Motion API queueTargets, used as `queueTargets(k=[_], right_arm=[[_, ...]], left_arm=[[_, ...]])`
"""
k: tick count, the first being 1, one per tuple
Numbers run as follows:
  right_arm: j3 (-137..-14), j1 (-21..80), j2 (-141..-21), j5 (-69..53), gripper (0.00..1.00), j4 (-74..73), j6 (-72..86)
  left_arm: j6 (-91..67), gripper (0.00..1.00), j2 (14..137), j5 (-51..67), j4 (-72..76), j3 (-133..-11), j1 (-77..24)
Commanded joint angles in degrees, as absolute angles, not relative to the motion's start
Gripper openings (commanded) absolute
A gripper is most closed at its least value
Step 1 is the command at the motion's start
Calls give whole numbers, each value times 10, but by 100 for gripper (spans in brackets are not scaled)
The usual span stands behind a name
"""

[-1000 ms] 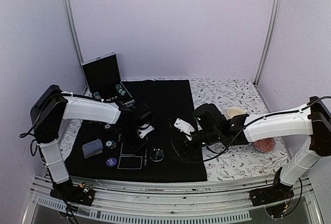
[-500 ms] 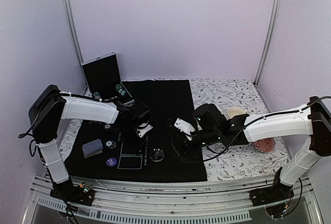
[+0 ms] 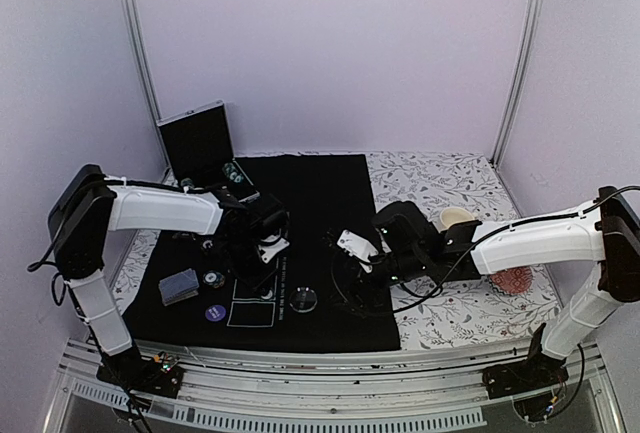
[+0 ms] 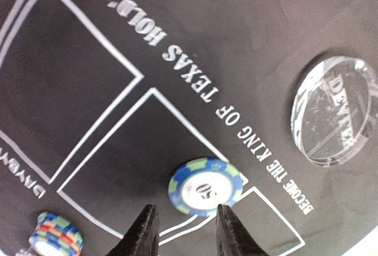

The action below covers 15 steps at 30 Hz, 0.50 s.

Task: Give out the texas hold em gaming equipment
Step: Pick up the poker chip from the community card area.

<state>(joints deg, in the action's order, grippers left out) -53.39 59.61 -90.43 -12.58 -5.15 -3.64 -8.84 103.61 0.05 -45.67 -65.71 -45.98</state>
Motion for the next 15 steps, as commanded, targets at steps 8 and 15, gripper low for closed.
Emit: queueTargets(k=[8,15], right_arm=[[-540,599,-896,-127,99,-53,-35],[-531,599,-890,-124,99,-48,-33]], left_arm=[[-79,69,1041,5,-462,-679,-467],[-76,62,1075,7,-452,-679,-474]])
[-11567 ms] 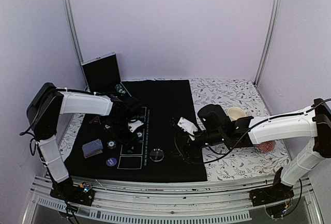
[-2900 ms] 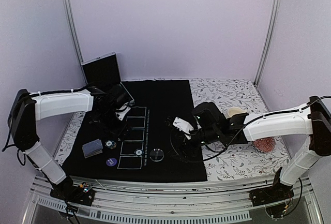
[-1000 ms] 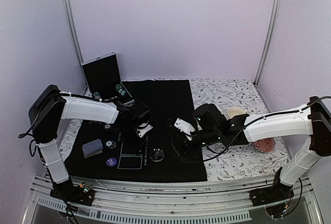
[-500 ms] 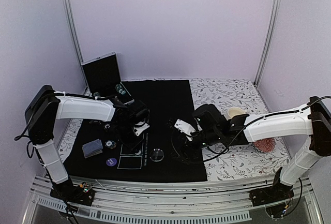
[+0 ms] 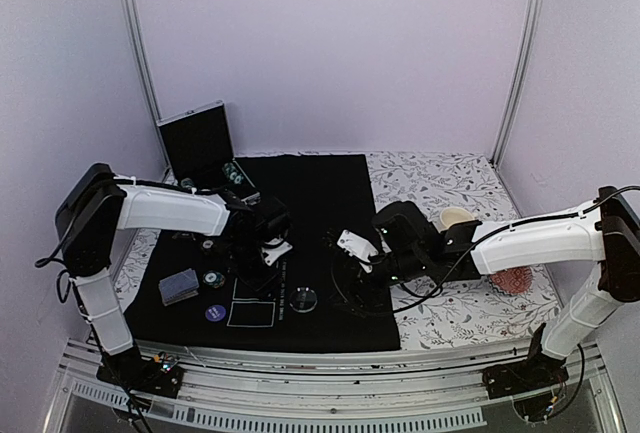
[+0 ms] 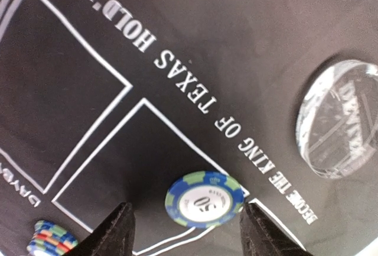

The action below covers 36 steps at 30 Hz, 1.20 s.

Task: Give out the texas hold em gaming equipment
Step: Pick up the poker chip from the community card area.

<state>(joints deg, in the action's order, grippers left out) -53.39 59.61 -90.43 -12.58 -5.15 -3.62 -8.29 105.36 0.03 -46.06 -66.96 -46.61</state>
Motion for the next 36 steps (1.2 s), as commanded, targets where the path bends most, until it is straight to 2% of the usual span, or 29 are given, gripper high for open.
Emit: queueTargets(k=[1,7,17,22,36], right_arm=[[-531,599,-889,-124,99,-48,-33],[-531,599,-893,-124,99,-47,-33],[-530,599,-895,-124,99,-46,-33],[-531,599,-896,-125,99,-49,-33],[-531,599,-893,-124,99,-50,-32]], left_arm=[[-77,62,1079,7,-450,-679,-476],[-78,60,1100,1,-442,-682,-491],[-78,42,1116,-3,-447,-679,-500],[-78,38,1113,-4,-449,-680,-501],[-85,37,1040,-25,-467,-687,-476]])
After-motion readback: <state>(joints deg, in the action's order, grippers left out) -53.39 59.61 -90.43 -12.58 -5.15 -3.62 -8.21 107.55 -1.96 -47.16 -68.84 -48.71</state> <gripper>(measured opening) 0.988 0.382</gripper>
